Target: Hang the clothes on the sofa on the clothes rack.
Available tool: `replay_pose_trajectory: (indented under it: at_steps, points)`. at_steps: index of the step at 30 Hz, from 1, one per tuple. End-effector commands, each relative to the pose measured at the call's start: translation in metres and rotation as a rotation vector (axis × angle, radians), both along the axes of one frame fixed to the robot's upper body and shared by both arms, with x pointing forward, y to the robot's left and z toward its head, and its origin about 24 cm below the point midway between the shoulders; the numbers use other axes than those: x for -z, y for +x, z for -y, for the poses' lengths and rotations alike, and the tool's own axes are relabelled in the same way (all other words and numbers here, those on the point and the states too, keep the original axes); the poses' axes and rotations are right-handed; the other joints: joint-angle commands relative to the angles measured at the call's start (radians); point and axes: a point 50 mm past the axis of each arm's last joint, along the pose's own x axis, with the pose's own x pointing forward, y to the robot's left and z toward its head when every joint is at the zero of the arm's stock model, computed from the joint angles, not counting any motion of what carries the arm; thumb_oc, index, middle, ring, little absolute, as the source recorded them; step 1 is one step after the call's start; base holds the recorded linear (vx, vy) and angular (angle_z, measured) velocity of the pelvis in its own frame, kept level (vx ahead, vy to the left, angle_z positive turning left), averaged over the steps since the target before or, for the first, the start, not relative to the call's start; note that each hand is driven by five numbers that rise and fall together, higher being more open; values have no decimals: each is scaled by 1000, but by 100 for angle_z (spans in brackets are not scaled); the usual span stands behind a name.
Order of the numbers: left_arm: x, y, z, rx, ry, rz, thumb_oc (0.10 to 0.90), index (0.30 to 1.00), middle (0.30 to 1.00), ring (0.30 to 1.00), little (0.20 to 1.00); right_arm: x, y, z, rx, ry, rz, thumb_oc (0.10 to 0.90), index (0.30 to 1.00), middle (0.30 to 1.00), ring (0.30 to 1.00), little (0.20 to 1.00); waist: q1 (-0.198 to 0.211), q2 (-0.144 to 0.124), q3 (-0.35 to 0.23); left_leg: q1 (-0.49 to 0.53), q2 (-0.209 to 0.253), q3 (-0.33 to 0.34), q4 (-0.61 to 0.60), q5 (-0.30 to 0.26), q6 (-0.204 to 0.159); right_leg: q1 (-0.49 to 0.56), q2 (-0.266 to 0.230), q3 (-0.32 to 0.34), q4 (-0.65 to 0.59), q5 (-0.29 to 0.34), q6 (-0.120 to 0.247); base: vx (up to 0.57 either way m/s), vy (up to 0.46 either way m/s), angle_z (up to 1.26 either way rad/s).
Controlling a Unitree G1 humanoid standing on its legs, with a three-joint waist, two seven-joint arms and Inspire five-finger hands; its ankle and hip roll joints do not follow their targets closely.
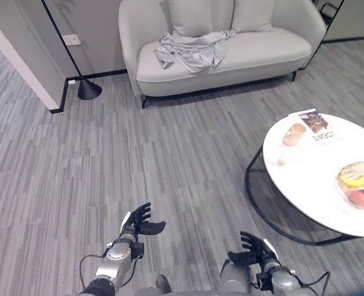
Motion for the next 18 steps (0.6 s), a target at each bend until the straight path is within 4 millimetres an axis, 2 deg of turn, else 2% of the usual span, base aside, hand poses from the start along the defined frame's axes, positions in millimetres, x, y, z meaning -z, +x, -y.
replay_pose_trajectory:
  at_steps: [1, 3, 4, 5, 6, 8, 9, 10, 11, 12, 13, 14, 15, 16, 18]
  points:
    - [-26, 27, 5, 25, -18, 177, 800, 900, 900, 900, 900, -15, 20, 6, -29, -46, 91, 800, 900, 900, 900, 900, -56, -57, 46, 105, -49, 25, 2, -115, -73, 99, 68, 46, -265, 186, 35, 362, -175, 13]
    - [-26, 25, 11, 33, -51, 182, 800, 900, 900, 900, 900, -14, 14, 8, -32, -45, 80, 800, 900, 900, 900, 900, -55, -52, 44, 144, -42, -2, 2, -95, -92, 114, 99, 60, -265, 197, 32, 682, -400, 28]
    - [-25, 25, 14, 40, -61, 179, 800, 900, 900, 900, 900, -14, 12, 11, -26, -49, 78, 800, 900, 900, 900, 900, -57, -45, 40, 152, -22, -26, 55, -58, -108, 138, 120, 73, -265, 205, 13, 547, -368, 20]
    - [-25, 25, 14, 40, -62, 179, 800, 900, 900, 900, 900, -14, 12, 11, -26, -49, 78, 800, 900, 900, 900, 900, -59, -44, 41, 153, -19, -27, 56, -58, -110, 140, 121, 70, -265, 203, 12, 378, -314, 19]
    - [-25, 25, 17, 37, -77, 182, 800, 900, 900, 900, 900, -13, 11, 15, -23, -61, 70, 800, 900, 900, 900, 900, -59, -41, 41, 141, 8, -42, 126, -30, -120, 168, 136, 75, -265, 210, 0, 357, -358, 27]
    - [-25, 25, 18, -1, -123, 185, 800, 900, 900, 900, 900, -15, 13, 21, -18, -70, 74, 800, 900, 900, 900, 900, -56, -35, 44, 59, 121, -63, 440, 108, -164, 245, 175, 34, -265, 169, -60, 593, -732, 48]
    - [-28, 26, 17, -20, -156, 200, 800, 900, 900, 900, 900, -19, 14, 30, 7, -79, 90, 800, 900, 900, 900, 900, -33, -46, 54, -36, 228, -29, 744, 228, -195, 329, 210, -6, -265, 92, -127, 650, -855, 49]
    - [-28, 24, 16, -24, -159, 195, 800, 900, 900, 900, 900, -20, 14, 32, 3, -89, 88, 800, 900, 900, 900, 900, -21, -52, 60, -65, 271, 0, 852, 238, -202, 369, 233, -5, -265, 52, -153, 667, -780, 31]
    - [-28, 22, 15, -23, -156, 189, 800, 900, 900, 900, 900, -24, 18, 35, -18, -115, 93, 800, 900, 900, 900, 900, 8, -55, 73, -122, 298, 7, 916, 223, -210, 413, 254, -1, -265, 14, -175, 475, -394, 8]
    - [-26, 20, 14, -30, -159, 182, 800, 900, 900, 900, 900, -25, 20, 37, -31, -140, 92, 800, 900, 900, 900, 900, 24, -63, 78, -185, 293, 16, 941, 199, -209, 441, 252, 14, -265, -2, -178, 482, -281, -32]
    - [-25, 18, 15, -36, -165, 171, 800, 900, 900, 900, 900, -27, 23, 39, -65, -179, 87, 800, 900, 900, 900, 900, 48, -68, 77, -240, 288, 14, 891, 168, -204, 468, 257, 17, -265, -21, -176, 298, -115, -44]
    - [-25, 18, 15, -36, -165, 170, 800, 900, 900, 900, 900, -27, 22, 39, -65, -180, 86, 800, 900, 900, 900, 900, 47, -69, 76, -239, 285, 14, 889, 167, -204, 468, 256, 16, -265, -23, -175, 514, -97, -27]
    - [-24, 14, 12, -55, -171, 167, 800, 900, 900, 900, 900, -38, 35, 36, -117, -216, 136, 800, 900, 900, 900, 900, 74, -77, 65, -296, 289, 30, 725, 162, -201, 509, 251, 25, -265, -47, -160, 345, -30, -4]
    - [-24, 13, 12, -55, -171, 166, 800, 900, 900, 900, 900, -38, 34, 36, -117, -216, 135, 800, 900, 900, 900, 900, 75, -81, 65, -291, 283, 33, 718, 164, -200, 510, 246, 25, -265, -47, -158, 501, -4, 2]
    - [-23, 11, 11, -49, -156, 162, 800, 900, 900, 900, 900, -46, 43, 37, -167, -261, 168, 800, 900, 900, 900, 900, 95, -78, 54, -306, 251, 36, 412, 184, -191, 544, 229, 12, -265, -74, -132, 520, 120, -16]
